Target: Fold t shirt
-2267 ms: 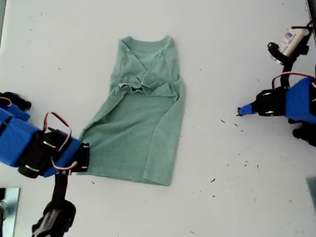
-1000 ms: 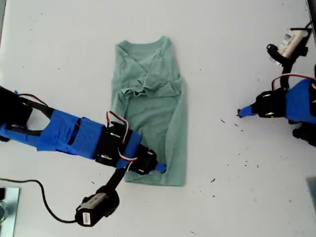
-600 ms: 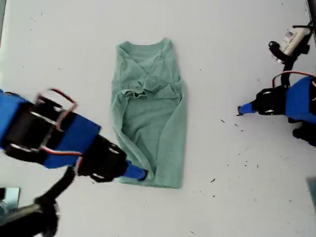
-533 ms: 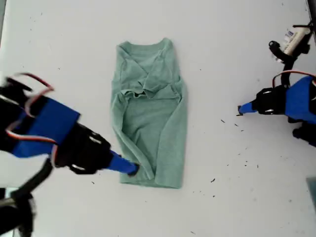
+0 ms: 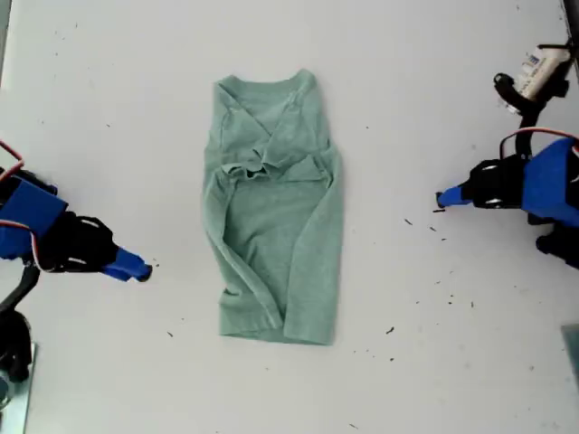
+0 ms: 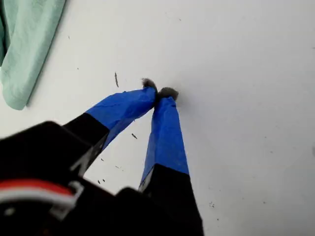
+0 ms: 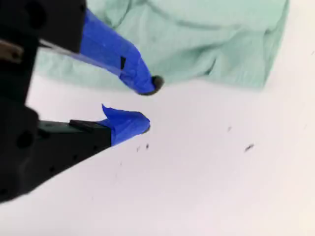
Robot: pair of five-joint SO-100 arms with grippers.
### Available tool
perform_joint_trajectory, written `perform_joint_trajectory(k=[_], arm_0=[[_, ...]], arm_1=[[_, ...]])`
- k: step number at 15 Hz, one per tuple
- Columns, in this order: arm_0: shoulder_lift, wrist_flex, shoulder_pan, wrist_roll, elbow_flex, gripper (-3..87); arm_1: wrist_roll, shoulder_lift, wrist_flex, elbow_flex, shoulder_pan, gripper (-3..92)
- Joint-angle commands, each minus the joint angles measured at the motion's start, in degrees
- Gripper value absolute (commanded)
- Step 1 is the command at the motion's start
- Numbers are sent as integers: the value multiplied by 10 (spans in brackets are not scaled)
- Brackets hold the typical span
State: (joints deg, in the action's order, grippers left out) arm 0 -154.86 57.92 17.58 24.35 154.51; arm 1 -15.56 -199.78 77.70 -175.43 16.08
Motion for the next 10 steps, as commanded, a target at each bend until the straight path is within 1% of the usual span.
perform_joint_trajectory(k=[1, 3, 4, 5, 6, 7, 8, 9, 10], arm_0=[[-131, -12, 20, 65, 129, 5], [-160, -38, 12, 68, 175, 1], [-150, -41, 10, 65, 177, -1], [-134, -36, 7, 54, 149, -1], [-74, -15, 9, 57, 69, -1], [42, 35, 10, 53, -60, -2], [181, 118, 10, 39, -229, -2], [308, 193, 1, 4, -403, -2], [410, 230, -7, -43, -541, -2]], arm_1=[[-1, -9, 2, -18, -2, 23], [4, -9, 3, -18, -2, 23], [3, -9, 3, -18, -2, 23], [18, -9, 4, -11, -10, 23], [39, -9, 0, 20, -40, 23], [54, 3, -8, 75, -69, 23], [74, 76, -24, 161, -98, 23], [85, 227, -33, 282, -129, 23], [86, 396, -33, 424, -161, 23]])
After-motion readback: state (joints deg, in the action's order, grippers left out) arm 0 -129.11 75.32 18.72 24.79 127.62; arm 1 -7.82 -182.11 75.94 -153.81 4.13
